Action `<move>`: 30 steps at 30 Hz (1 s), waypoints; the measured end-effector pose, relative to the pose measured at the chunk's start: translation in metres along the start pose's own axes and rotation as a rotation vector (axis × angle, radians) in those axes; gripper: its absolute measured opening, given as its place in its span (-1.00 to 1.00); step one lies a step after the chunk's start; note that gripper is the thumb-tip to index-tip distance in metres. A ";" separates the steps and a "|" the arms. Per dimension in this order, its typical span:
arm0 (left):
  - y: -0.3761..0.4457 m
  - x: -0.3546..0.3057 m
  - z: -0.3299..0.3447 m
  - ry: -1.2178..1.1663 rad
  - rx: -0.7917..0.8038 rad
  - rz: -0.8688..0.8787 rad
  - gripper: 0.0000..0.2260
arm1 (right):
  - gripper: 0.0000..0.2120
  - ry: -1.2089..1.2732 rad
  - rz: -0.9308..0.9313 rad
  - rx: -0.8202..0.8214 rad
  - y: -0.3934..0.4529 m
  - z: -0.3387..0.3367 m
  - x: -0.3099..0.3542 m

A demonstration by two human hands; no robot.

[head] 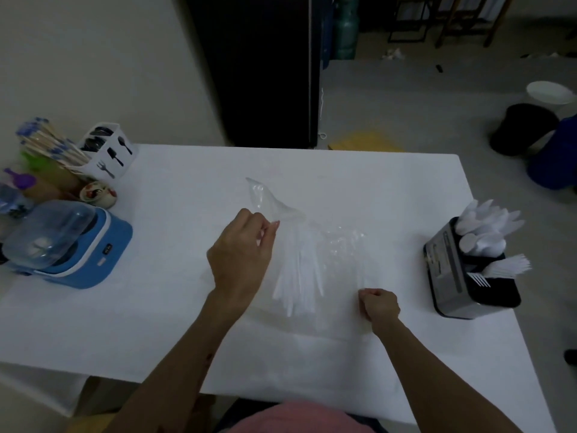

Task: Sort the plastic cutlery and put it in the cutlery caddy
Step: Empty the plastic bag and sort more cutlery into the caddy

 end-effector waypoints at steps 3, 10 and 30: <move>0.011 0.000 -0.004 -0.150 0.036 -0.110 -0.77 | -0.93 -0.021 -0.025 -0.013 -0.008 0.001 0.006; 0.009 0.007 -0.006 -0.236 -0.033 -0.244 -0.72 | -0.83 0.019 -0.026 -0.017 -0.006 0.004 0.023; -0.003 0.037 0.023 0.089 -0.066 -0.013 -0.66 | -0.86 0.061 -0.013 0.150 -0.002 0.009 0.006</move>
Point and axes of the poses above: each hand's wrist, its own y-axis towards the middle knuckle, its own z-axis out of the palm, x = y × z, the point moved 2 cm from there along y, towards the middle knuckle, and after that the axes turned 2 degrees about y, right-handed, at the moved point
